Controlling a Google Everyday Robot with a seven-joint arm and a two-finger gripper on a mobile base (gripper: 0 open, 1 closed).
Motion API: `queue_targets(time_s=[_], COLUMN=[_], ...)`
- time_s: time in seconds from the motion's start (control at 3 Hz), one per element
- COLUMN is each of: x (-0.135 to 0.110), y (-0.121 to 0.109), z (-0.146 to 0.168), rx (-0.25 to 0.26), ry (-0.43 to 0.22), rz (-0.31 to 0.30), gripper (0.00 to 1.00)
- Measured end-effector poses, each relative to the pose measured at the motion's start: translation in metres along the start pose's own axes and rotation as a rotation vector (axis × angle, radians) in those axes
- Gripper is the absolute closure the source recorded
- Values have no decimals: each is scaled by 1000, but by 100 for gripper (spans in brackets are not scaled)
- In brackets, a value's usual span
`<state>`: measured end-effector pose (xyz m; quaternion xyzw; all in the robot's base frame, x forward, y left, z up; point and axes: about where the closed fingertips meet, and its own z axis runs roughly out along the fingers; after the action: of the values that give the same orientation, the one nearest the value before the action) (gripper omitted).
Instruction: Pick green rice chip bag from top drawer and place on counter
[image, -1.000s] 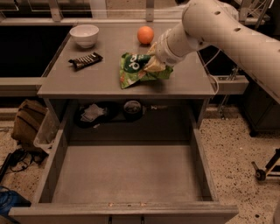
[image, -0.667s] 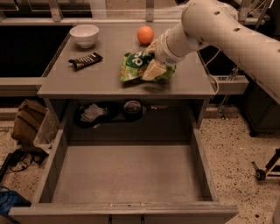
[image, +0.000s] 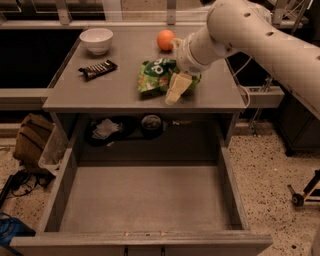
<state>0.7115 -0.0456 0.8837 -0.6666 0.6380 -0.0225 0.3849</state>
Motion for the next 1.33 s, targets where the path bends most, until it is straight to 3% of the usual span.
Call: queue_targets(time_s=[0.33, 0.67, 1.33], x=[3, 7, -9], y=[0, 0, -9], z=[-18, -53, -238], rx=[10, 40, 323], ry=[59, 162, 414], rz=[5, 9, 47], gripper=[0, 0, 0])
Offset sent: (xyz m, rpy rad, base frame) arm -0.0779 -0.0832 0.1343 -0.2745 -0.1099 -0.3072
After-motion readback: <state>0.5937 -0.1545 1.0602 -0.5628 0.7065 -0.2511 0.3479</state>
